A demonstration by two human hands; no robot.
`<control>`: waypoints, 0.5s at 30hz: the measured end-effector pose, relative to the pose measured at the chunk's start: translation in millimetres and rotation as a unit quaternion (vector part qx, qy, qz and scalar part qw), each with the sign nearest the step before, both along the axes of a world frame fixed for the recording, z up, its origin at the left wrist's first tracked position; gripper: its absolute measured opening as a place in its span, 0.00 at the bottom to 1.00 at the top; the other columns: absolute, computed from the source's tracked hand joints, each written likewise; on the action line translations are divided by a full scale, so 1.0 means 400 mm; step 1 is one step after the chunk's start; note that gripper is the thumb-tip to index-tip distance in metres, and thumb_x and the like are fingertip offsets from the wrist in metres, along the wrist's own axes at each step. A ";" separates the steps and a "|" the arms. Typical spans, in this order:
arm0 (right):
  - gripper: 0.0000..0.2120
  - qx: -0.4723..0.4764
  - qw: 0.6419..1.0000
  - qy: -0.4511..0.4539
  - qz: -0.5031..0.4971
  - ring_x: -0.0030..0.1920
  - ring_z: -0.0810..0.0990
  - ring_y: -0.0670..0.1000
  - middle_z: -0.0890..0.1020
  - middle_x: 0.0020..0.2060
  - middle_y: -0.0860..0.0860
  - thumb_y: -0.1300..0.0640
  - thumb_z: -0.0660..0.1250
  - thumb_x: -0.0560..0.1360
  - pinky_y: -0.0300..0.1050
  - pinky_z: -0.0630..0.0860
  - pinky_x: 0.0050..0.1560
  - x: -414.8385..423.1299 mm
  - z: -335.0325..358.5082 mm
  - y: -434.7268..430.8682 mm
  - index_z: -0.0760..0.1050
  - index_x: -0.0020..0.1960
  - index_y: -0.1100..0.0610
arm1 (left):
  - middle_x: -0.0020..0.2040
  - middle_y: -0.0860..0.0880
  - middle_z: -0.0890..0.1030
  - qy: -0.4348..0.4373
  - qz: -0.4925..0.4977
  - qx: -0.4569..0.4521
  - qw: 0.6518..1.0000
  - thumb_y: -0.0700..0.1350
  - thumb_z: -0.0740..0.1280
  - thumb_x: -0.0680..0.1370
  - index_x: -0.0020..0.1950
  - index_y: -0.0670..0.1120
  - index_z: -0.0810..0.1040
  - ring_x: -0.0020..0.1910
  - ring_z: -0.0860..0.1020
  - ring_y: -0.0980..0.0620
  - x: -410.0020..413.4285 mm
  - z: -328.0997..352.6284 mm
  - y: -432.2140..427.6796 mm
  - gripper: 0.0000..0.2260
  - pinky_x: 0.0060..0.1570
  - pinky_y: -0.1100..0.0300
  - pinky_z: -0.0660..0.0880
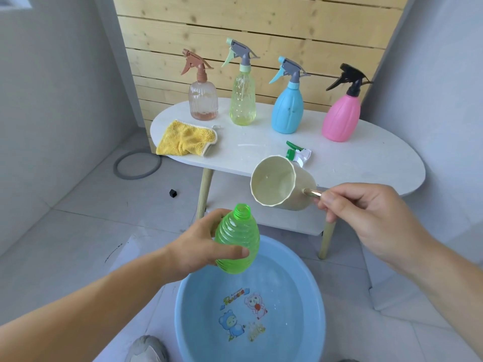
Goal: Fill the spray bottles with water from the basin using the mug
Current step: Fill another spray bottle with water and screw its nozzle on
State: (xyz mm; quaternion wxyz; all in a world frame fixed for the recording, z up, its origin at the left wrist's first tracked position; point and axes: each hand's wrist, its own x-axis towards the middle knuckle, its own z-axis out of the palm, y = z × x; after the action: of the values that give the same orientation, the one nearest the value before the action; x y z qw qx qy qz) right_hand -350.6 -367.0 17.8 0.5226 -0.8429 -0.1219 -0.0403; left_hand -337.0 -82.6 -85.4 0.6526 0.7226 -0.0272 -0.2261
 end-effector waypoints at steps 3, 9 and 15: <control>0.09 -0.006 1.000 -0.008 0.007 0.45 0.82 0.57 0.84 0.33 0.52 0.46 0.68 0.75 0.51 0.77 0.52 -0.005 0.002 0.010 0.83 0.40 0.46 | 0.61 0.45 0.83 -0.003 -0.004 0.007 1.000 0.52 0.83 0.60 0.66 0.55 0.77 0.59 0.84 0.45 0.001 -0.004 0.000 0.36 0.51 0.49 0.84; 0.10 -0.030 0.999 -0.027 0.019 0.35 0.81 0.45 0.83 0.31 0.46 0.54 0.70 0.77 0.35 0.75 0.40 -0.013 0.003 0.024 0.83 0.38 0.48 | 0.61 0.45 0.83 -0.003 -0.007 0.003 1.000 0.52 0.83 0.60 0.66 0.55 0.78 0.59 0.84 0.45 0.002 -0.006 -0.002 0.35 0.49 0.51 0.83; 0.08 -0.047 0.998 -0.042 0.016 0.34 0.79 0.42 0.81 0.30 0.42 0.59 0.69 0.76 0.27 0.72 0.40 -0.018 0.006 0.035 0.83 0.40 0.52 | 0.61 0.45 0.83 -0.003 -0.010 0.002 1.000 0.51 0.83 0.61 0.66 0.55 0.78 0.59 0.84 0.46 0.005 -0.007 -0.002 0.34 0.50 0.51 0.84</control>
State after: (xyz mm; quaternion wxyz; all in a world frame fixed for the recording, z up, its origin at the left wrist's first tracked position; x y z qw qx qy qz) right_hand -357.7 -353.2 20.1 0.4773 -0.8620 -0.1588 -0.0619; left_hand -335.0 -83.5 -88.2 0.6487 0.7244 -0.0362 -0.2302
